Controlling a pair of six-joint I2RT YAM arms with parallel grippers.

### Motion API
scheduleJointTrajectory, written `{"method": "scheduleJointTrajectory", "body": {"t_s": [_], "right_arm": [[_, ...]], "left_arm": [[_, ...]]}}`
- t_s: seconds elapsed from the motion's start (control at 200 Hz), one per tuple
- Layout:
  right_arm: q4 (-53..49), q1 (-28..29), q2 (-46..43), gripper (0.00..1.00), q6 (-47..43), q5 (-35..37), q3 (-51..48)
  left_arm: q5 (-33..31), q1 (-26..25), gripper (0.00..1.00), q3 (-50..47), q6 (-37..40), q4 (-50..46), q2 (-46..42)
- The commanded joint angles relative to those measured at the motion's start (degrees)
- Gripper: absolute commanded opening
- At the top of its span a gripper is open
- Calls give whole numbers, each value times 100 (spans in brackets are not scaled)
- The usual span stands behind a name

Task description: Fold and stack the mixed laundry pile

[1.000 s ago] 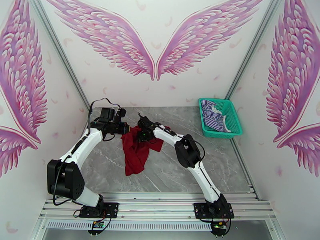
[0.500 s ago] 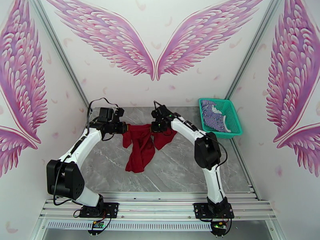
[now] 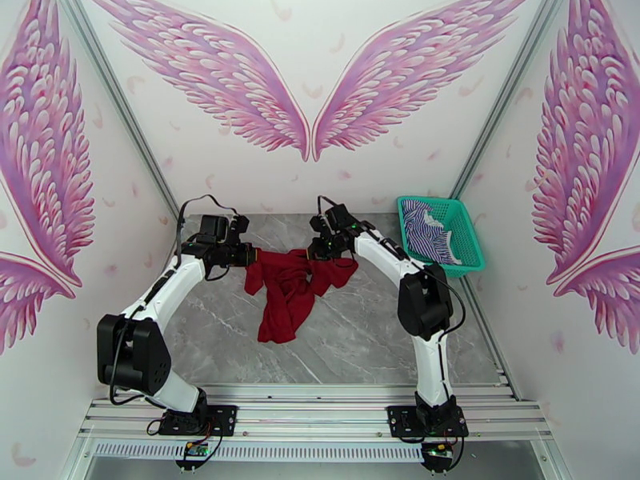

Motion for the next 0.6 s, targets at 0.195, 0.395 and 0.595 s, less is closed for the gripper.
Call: {"method": "scheduleJointTrajectory", "body": {"t_s": [0.195, 0.395, 0.595], "right_arm": [[129, -264, -784, 0, -118, 1567, 916], [282, -599, -1549, 0, -206, 2037, 1437], [301, -838, -2377, 0, -471, 2188, 1513]], "left_arm": [[-393, 355, 0, 1329, 387, -149, -722], [-756, 550, 0, 2261, 686, -352, -1166], [-1099, 572, 0, 2894, 1250, -476, -1833]]}}
